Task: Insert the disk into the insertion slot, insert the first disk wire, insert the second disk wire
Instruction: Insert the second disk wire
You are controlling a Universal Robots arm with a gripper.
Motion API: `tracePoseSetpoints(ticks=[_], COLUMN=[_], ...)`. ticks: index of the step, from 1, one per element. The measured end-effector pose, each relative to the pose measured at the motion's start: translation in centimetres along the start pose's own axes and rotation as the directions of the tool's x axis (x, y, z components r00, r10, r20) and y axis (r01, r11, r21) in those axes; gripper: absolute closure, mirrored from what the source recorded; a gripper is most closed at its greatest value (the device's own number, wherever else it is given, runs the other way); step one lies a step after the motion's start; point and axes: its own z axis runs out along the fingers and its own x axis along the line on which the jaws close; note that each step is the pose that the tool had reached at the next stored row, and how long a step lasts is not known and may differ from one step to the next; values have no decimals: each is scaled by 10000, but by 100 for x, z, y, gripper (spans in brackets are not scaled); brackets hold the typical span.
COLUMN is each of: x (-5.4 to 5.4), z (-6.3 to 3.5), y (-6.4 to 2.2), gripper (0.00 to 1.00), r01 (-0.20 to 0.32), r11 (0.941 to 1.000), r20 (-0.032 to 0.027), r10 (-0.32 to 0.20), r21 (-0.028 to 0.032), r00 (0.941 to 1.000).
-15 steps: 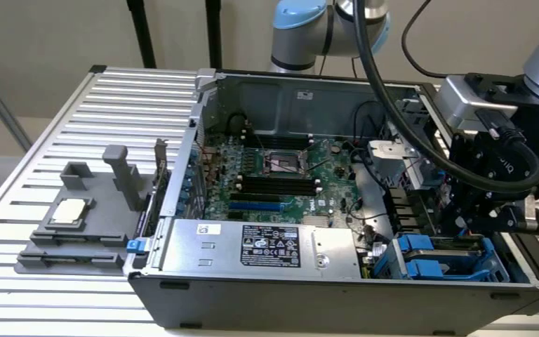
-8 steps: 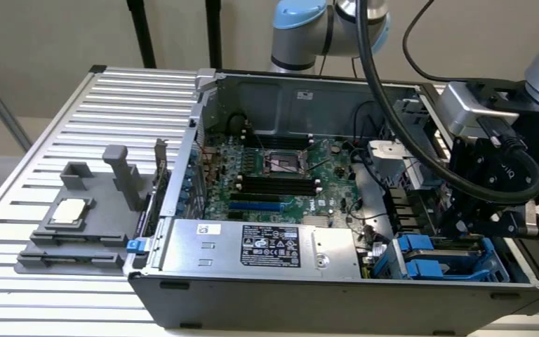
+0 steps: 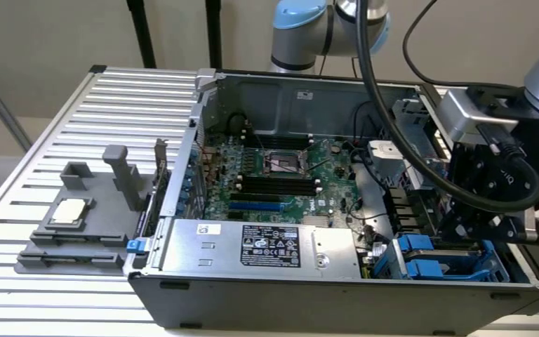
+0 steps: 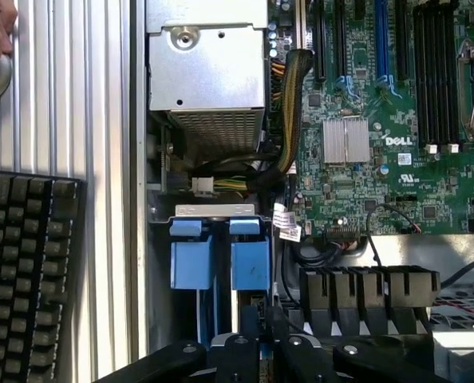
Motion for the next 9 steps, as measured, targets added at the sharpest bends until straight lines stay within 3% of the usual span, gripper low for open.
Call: tracePoseSetpoints(ticks=[9], x=[1], z=[29], y=[-3], gripper=[83], r01=[2], r11=[10000], r20=[46], r10=[-2], r21=[-3], r00=[10000])
